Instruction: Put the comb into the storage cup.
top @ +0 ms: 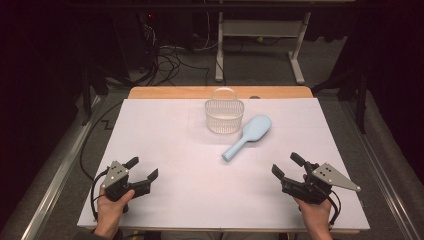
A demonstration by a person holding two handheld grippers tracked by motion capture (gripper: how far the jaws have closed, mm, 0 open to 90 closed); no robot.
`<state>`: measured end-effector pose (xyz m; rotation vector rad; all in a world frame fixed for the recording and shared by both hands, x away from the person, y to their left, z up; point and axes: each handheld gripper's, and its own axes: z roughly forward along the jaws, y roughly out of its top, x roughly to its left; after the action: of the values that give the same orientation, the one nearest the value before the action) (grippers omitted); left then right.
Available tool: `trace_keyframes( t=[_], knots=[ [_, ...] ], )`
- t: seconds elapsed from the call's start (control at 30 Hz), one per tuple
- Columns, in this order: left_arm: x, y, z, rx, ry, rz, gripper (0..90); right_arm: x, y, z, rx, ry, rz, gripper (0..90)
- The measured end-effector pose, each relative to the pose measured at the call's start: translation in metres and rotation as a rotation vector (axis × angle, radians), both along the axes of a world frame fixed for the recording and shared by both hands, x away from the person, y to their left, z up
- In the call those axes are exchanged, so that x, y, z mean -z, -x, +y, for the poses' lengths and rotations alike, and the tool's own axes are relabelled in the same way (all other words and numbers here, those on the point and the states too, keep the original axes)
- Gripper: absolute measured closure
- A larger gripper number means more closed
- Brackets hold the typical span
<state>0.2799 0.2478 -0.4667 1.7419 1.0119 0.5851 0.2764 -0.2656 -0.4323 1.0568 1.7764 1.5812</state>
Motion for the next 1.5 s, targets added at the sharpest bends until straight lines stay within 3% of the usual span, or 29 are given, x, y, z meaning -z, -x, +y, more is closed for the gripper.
trace_keyframes(
  t=[0.33, 0.83, 1.17, 1.5],
  knots=[
    [0.0, 0.0, 0.001, 0.004, 0.002, -0.002, 16.9, -0.003, -0.009, 0.017, -0.031, 0.042, 0.005, 21.5],
    [0.0, -0.001, 0.002, -0.007, 0.011, -0.001, 16.9, -0.01, -0.022, 0.034, -0.07, 0.004, 0.007, 21.9],
    [0.0, -0.001, 0.001, 0.001, 0.01, -0.001, 16.9, -0.01, -0.036, 0.057, -0.102, 0.025, 0.022, 23.1],
    [0.0, 0.0, 0.001, -0.007, 0.007, -0.005, 16.9, -0.01, -0.046, 0.068, -0.116, 0.025, 0.035, 23.8]
  ],
)
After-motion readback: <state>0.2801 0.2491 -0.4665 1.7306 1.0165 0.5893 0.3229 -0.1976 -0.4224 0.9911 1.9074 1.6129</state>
